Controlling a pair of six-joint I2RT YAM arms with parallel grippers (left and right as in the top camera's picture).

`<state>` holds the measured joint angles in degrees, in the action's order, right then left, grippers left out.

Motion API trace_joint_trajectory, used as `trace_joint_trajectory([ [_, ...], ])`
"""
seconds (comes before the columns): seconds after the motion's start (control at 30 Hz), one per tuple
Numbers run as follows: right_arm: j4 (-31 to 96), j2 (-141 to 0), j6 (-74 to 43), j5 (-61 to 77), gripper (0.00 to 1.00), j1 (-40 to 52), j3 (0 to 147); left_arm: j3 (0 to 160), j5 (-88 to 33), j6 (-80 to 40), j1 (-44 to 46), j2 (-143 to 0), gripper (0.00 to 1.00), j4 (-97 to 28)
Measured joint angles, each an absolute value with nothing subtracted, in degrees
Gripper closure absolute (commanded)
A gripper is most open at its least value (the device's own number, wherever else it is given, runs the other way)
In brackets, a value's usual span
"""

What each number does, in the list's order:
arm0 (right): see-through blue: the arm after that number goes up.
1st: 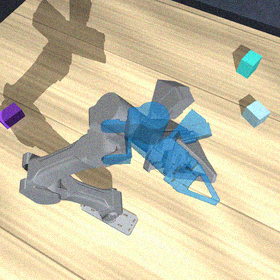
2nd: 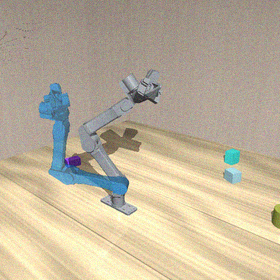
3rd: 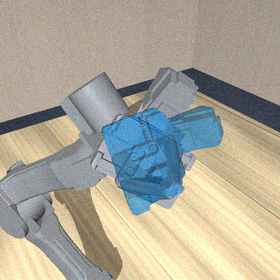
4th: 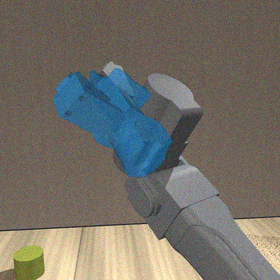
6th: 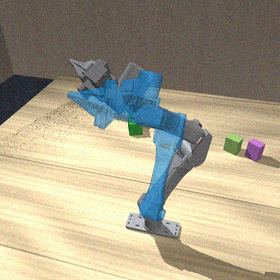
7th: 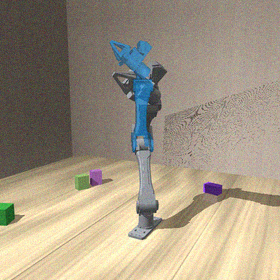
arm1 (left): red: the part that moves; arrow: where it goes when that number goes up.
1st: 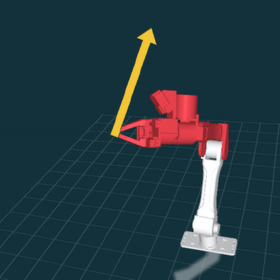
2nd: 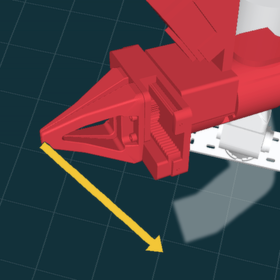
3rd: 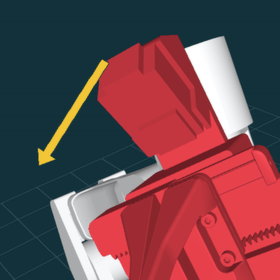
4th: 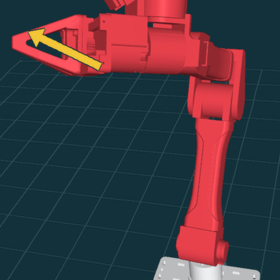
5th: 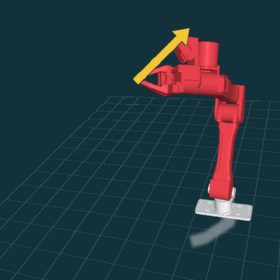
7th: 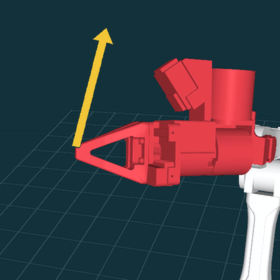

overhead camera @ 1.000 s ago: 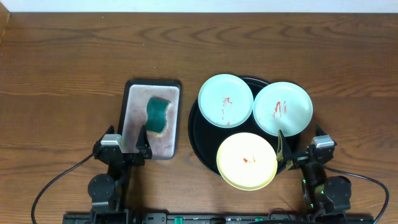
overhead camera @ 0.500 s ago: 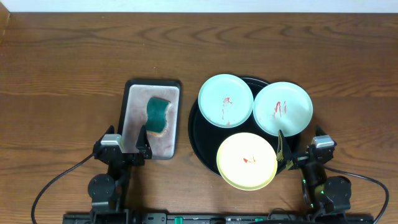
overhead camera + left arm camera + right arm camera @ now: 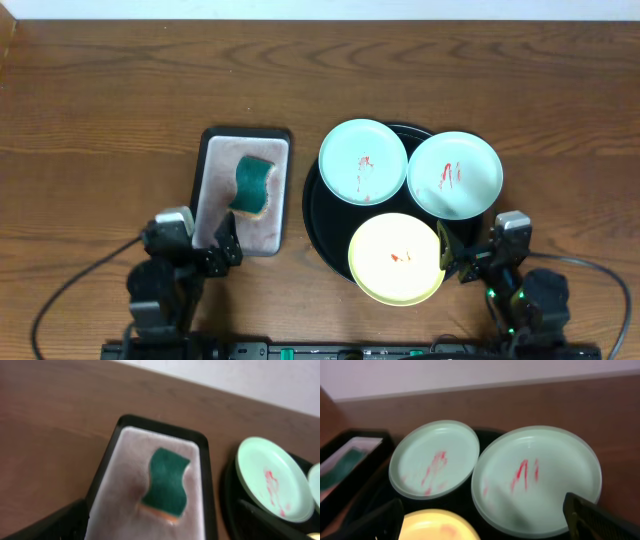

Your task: Clean dirty plates on tray and stack at the side

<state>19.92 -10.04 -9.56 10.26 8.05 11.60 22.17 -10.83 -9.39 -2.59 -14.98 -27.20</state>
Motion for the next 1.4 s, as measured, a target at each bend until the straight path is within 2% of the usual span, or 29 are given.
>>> trace_joint_trajectory([
  [0.3,41.5,-32.4,-10.1,13.0,0.01,8.1,34.8,46.0,-11.3,-9.5,-2.6,-38.5,0.08,-46.4],
  [0.53,42.4,-42.5,-10.1,16.1,0.01,8.1,40.5,53.1,-11.3,-10.2,-2.6,-49.6,0.08,-53.5],
  [0.63,42.4,-43.4,-9.7,17.3,0.01,8.1,40.5,53.1,-11.3,-10.9,-2.6,-52.4,0.08,-50.6],
  [0.8,42.4,-43.9,-9.3,18.0,0.01,8.1,40.5,53.3,-11.4,-11.6,-2.3,-58.0,0.08,-38.9],
  [1.03,41.8,-43.9,-8.9,18.0,0.01,8.1,40.5,53.4,-10.4,-9.3,3.5,-72.3,0.17,-30.1],
  [1.2,41.6,-43.9,-8.7,18.0,0.01,8.1,40.5,53.4,-9.6,-8.3,6.9,-82.7,0.33,-26.9],
  [1.4,41.5,-43.9,-8.7,18.0,0.01,8.1,40.5,53.4,-8.8,-7.7,8.1,-91.2,0.4,-25.3],
])
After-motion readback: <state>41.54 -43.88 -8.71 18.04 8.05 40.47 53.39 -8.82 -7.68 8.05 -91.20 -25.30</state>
